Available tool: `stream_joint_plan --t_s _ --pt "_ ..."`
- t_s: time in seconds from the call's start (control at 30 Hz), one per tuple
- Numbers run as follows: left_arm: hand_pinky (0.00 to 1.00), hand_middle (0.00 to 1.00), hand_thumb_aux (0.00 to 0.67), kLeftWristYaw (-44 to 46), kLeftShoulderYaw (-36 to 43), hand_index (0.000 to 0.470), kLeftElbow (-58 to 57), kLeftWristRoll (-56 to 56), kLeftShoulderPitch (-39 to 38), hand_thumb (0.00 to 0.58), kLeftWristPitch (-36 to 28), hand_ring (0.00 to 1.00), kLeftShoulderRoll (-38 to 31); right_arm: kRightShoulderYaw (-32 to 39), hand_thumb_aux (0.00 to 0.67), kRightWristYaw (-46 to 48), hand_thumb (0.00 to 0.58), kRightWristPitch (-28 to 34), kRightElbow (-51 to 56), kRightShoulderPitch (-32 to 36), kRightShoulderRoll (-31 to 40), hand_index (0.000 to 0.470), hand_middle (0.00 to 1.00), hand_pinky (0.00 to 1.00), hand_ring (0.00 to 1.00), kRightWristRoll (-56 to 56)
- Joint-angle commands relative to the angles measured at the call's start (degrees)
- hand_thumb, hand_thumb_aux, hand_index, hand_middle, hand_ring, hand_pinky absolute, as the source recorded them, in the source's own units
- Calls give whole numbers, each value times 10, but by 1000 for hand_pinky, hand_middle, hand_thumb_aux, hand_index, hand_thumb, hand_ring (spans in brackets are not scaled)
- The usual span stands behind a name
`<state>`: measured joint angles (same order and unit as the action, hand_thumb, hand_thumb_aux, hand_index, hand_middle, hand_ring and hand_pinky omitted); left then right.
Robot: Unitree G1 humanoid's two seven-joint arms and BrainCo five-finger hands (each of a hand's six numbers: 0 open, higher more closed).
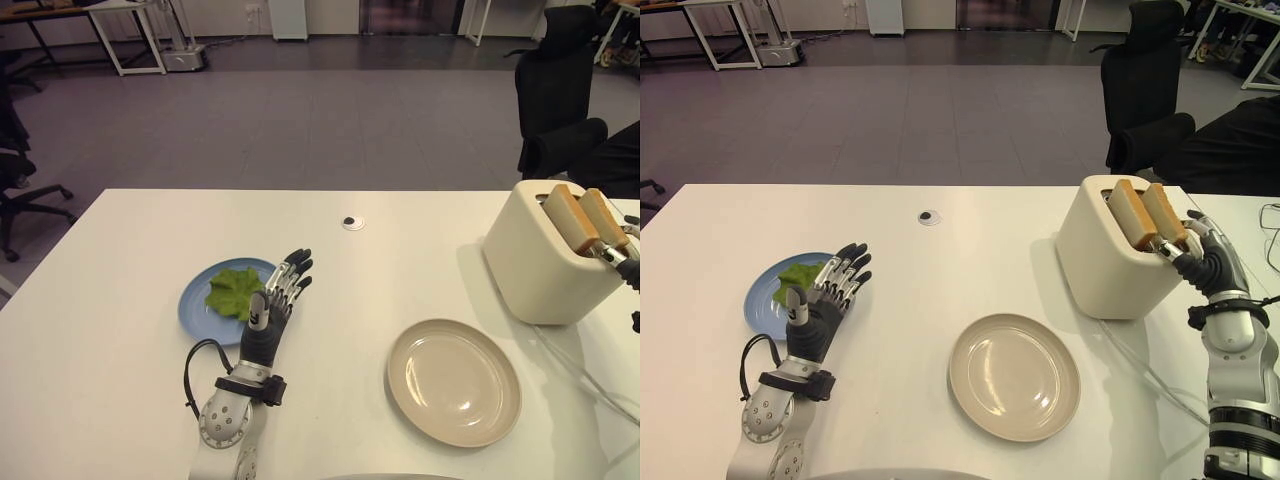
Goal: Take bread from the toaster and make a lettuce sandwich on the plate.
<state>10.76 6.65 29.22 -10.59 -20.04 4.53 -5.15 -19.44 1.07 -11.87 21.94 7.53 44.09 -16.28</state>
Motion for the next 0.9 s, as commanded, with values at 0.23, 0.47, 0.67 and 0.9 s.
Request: stream_joint_plan --t_s 0.23,0.47,0.67,0.9 --pt "0 0 0 6 -5 0 -1 1 -3 0 -3 0 -3 29 528 -29 554 -11 22 22 15 370 0 0 0 -12" --pt "0 0 0 5 -2 0 -1 3 -5 0 -1 0 -1 5 670 -37 580 -13 -50 26 14 470 0 0 0 12" --pt "0 0 0 4 -1 0 -2 5 -4 0 -1 0 0 -70 670 -34 580 14 -201 42 0 470 0 0 0 86" --pt "0 0 0 5 1 0 -2 7 -1 0 -2 0 0 -121 670 60 580 195 -420 50 -8 470 0 0 0 308"
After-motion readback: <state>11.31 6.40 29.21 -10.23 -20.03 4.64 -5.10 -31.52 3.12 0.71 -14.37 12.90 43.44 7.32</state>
